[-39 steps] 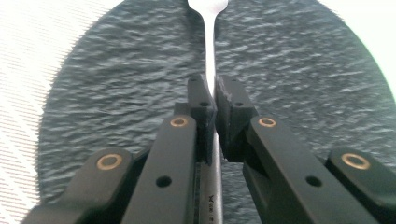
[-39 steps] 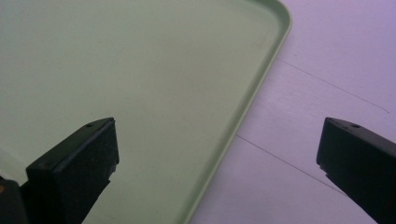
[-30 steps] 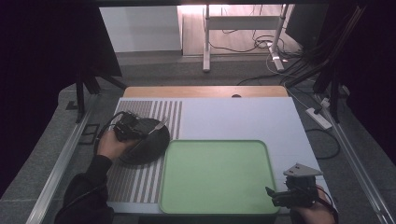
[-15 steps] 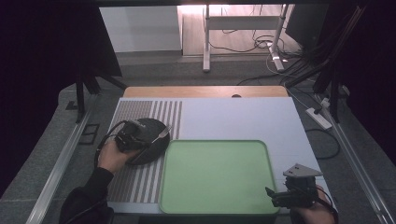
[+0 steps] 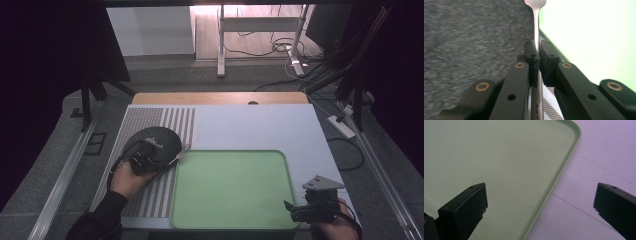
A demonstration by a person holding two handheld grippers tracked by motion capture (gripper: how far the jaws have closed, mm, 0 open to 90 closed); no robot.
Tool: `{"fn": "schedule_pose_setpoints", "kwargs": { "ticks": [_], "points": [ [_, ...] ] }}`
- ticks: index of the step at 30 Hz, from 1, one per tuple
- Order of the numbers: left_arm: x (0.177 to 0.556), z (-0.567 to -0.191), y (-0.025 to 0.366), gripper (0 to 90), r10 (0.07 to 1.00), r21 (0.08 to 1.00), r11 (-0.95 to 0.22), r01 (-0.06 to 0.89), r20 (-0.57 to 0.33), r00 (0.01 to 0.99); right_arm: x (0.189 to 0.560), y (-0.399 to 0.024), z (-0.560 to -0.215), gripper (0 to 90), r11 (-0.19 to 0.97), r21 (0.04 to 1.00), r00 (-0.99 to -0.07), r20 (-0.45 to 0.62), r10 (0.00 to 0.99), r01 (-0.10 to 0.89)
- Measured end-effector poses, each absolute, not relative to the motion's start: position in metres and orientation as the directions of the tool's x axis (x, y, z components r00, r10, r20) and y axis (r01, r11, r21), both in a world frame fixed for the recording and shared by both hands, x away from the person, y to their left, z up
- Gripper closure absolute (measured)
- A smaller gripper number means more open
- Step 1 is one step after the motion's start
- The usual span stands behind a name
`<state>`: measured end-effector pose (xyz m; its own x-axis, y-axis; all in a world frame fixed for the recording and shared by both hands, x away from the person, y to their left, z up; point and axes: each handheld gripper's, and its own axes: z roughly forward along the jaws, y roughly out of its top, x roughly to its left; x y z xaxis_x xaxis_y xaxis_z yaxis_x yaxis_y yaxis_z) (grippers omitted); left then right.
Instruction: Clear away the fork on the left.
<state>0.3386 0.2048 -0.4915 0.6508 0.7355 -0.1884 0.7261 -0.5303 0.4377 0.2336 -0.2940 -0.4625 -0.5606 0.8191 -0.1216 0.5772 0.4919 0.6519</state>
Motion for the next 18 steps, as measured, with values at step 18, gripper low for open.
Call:
{"fn": "schedule_pose_setpoints", "kwargs": {
  "ticks": [18],
  "points": [
    [0.322, -0.497, 0.143, 84.0, 0.702, 0.397, -0.559, 0.728, -0.242, 0.67, 0.234, -0.292, -0.463, 0.0, 0.505, 0.646, -0.568, -0.132, 0.813, 0.572]
  ]
}}
